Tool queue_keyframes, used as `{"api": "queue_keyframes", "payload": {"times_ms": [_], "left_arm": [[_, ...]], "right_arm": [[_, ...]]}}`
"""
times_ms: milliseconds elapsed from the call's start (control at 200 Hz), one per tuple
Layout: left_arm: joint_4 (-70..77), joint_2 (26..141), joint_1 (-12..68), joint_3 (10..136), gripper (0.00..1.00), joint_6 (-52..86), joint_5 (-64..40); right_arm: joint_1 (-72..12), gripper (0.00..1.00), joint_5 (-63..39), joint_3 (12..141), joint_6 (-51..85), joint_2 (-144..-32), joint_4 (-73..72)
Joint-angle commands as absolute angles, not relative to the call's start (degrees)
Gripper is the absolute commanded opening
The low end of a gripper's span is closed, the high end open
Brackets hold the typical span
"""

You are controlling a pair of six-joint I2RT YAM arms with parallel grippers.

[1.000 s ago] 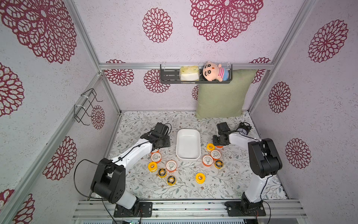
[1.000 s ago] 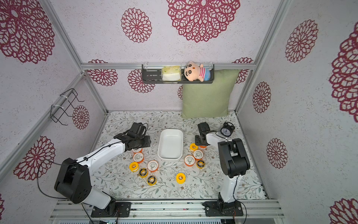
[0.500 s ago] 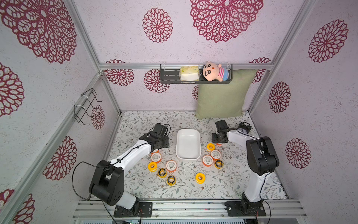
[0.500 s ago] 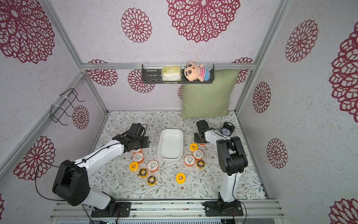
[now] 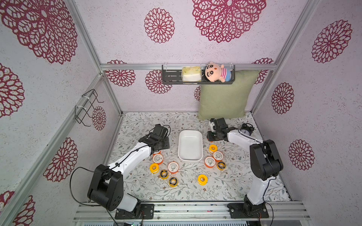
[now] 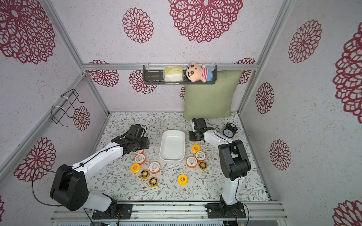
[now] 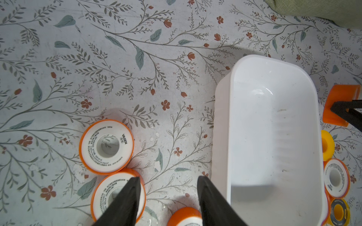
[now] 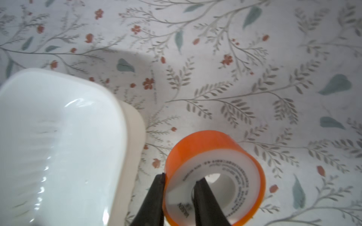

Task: Put the sealing tape into the storage box
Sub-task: Pick up the sealing tape at the center of the board, then place the sealing tape in the storage box.

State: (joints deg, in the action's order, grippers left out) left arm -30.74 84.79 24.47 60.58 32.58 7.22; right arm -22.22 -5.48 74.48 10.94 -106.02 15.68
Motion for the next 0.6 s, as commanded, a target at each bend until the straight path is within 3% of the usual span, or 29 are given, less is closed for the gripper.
{"api": "queue_keyframes", "payload": {"times_ms": [0, 265, 590], "left_arm": [[-29.88, 83.58, 24.00, 59.68, 0.54, 32.16, 7.75], [-29.62, 82.97, 24.00, 58.82, 0.54, 32.16, 8.08], [-29.27, 82.17, 23.91, 57.86, 0.54, 32.08, 8.30]], "right_arm": [[-24.87, 0.21, -9.58, 77.58, 8.63, -102.48, 12.98], [-29.57, 0.21, -3.10, 81.92, 7.52, -103.15, 15.77], [-32.38, 0.21, -5.97, 88.40, 5.21, -109.53, 21.22]]}}
